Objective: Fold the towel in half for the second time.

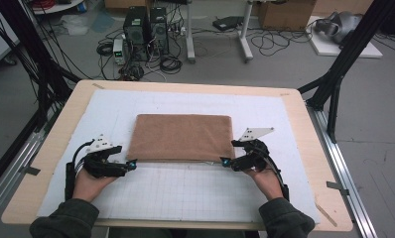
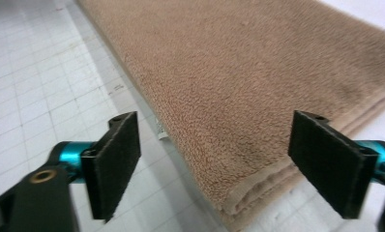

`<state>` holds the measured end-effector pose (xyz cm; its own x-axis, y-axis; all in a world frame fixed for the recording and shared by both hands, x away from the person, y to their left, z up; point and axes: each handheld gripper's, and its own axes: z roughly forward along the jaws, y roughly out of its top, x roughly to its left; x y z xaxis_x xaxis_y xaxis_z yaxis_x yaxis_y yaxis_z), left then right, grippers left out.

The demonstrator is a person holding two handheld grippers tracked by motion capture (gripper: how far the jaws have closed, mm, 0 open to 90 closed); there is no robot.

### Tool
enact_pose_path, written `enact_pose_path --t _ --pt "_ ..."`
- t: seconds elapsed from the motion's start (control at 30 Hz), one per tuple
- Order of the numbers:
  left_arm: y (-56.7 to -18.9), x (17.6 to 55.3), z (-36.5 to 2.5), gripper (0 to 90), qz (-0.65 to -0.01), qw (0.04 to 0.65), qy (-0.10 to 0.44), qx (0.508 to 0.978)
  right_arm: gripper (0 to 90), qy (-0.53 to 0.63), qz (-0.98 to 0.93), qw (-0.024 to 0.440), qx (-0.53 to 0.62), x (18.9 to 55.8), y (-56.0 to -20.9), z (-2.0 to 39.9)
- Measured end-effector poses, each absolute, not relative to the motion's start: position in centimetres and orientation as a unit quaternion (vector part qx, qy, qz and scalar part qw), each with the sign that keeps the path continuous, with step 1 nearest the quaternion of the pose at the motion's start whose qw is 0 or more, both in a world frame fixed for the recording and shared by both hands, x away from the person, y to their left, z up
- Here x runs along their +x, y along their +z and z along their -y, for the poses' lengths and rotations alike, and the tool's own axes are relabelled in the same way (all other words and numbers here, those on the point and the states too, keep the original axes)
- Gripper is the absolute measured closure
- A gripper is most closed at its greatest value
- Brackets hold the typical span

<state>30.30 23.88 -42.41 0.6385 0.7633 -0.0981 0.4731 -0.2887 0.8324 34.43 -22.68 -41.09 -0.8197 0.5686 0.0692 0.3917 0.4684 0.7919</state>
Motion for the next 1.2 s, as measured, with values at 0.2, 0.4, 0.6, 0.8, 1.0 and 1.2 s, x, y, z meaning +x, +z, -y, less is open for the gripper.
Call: enact_pose_path --t 0.2,0.4,0.6,0.8,1.0,1.2 --pt "-41.9 29.3 -24.1 16.5 -0.389 0.455 0.167 0.784 13.9 0.43 -0.849 0.122 0.283 33.4 -40.4 23.5" --pt "-41.5 28.5 -24.4 12.6 -0.39 0.458 0.169 0.781 12.7 0.432 -0.845 0.134 0.284 32.4 -39.9 24.8" --pt "-41.2 27.6 -24.8 12.4 -0.386 0.46 0.17 0.781 12.6 0.434 -0.843 0.141 0.285 31.3 -39.7 26.1" --pt "-41.1 26.7 -25.1 12.4 -0.389 0.464 0.168 0.778 12.4 0.438 -0.838 0.147 0.289 30.1 -39.4 27.1" --pt "-40.9 25.7 -25.2 12.1 -0.387 0.468 0.167 0.777 12.4 0.442 -0.835 0.15 0.293 29.1 -39.7 28.0" --pt "-40.8 24.7 -25.6 11.7 -0.388 0.47 0.167 0.775 12.3 0.446 -0.83 0.154 0.297 28.3 -39.7 28.7"
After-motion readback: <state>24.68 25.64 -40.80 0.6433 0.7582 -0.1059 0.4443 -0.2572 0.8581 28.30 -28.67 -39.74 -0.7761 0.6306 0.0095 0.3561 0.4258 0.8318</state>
